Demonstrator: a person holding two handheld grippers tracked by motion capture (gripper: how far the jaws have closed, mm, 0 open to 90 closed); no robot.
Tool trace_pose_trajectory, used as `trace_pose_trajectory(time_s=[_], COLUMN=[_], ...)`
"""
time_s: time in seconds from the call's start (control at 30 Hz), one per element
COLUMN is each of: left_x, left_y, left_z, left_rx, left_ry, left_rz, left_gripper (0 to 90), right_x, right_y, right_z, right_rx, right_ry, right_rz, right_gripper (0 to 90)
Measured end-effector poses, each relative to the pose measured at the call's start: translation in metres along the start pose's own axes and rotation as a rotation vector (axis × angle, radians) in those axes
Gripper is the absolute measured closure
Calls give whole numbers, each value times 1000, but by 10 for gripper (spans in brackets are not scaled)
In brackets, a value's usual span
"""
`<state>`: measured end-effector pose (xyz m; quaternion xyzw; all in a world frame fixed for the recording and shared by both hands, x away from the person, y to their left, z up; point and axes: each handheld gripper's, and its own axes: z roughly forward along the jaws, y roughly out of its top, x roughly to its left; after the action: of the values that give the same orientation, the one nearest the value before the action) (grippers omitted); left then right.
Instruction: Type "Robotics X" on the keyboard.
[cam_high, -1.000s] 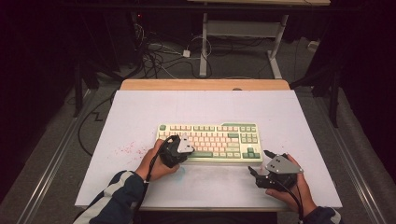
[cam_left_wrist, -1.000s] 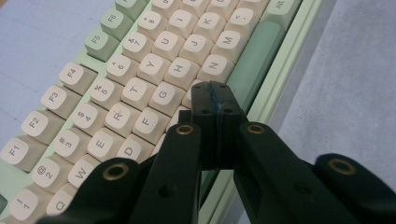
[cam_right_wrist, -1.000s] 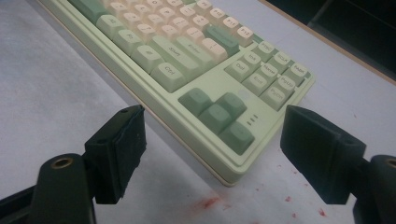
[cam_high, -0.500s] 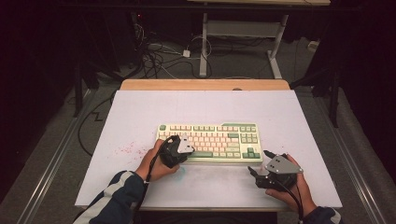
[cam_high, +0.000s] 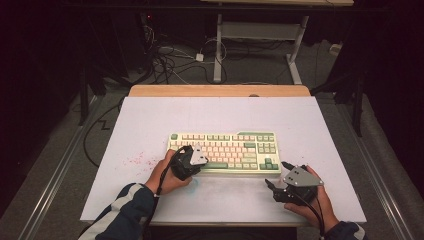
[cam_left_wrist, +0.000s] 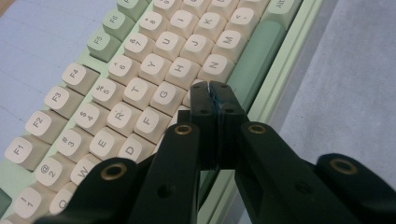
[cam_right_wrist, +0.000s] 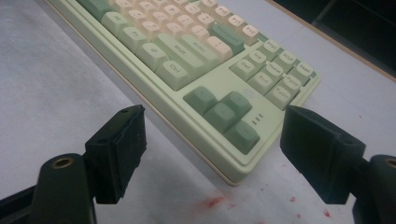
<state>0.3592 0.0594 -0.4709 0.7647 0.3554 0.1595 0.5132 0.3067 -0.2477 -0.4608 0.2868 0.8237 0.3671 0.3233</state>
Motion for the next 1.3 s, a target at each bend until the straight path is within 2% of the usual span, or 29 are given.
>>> trace_pose_trajectory(time_s=[0.1, 0.3, 0.5, 0.7, 0.77, 0.8, 0.87, 0.93, 0.97, 1.03, 1.1, 1.17, 1.3], left_x=[0, 0, 1, 5, 8, 10, 13, 17, 19, 23, 27, 31, 36], left_y=[-3, -2, 4, 7, 9, 9, 8, 7, 5, 3, 0, -2, -9], left_z=[2, 0, -8, -17, -21, -23, -27, -32, -35, -41, -48, -53, -65], left_rx=[14, 6, -30, -87, -117, -127, -155, -166, -175, -186, -197, -202, -217], left_ry=[3, 4, 2, 35, 40, 42, 69, 70, 86, 88, 90, 113, 131], left_rz=[8, 15, 19, 40, 12, 6, 14, -2, 2, -1, -10, -4, -31], left_gripper=[863, 857, 810, 623, 527, 460, 380, 293, 272, 230, 220, 206, 204], right_x=[0, 1, 0, 0, -1, -1, -1, -2, -2, -4, -4, -5, -6], right_y=[0, 0, 0, 0, 0, 0, 0, 0, 0, 0, 0, 0, 2], right_z=[0, 0, 0, -1, -1, -1, -1, -2, -2, -3, -3, -3, -7], right_rx=[2, 4, 3, 1, -1, -1, -1, -3, -4, -6, -6, -2, -23], right_ry=[2, 4, 3, 0, -1, -2, -4, -8, -10, -11, -12, -12, -4], right_rz=[0, -2, -1, 1, 2, 3, 6, 11, 11, 18, 20, 21, 30], right_gripper=[234, 235, 235, 235, 235, 235, 235, 235, 235, 235, 236, 244, 293])
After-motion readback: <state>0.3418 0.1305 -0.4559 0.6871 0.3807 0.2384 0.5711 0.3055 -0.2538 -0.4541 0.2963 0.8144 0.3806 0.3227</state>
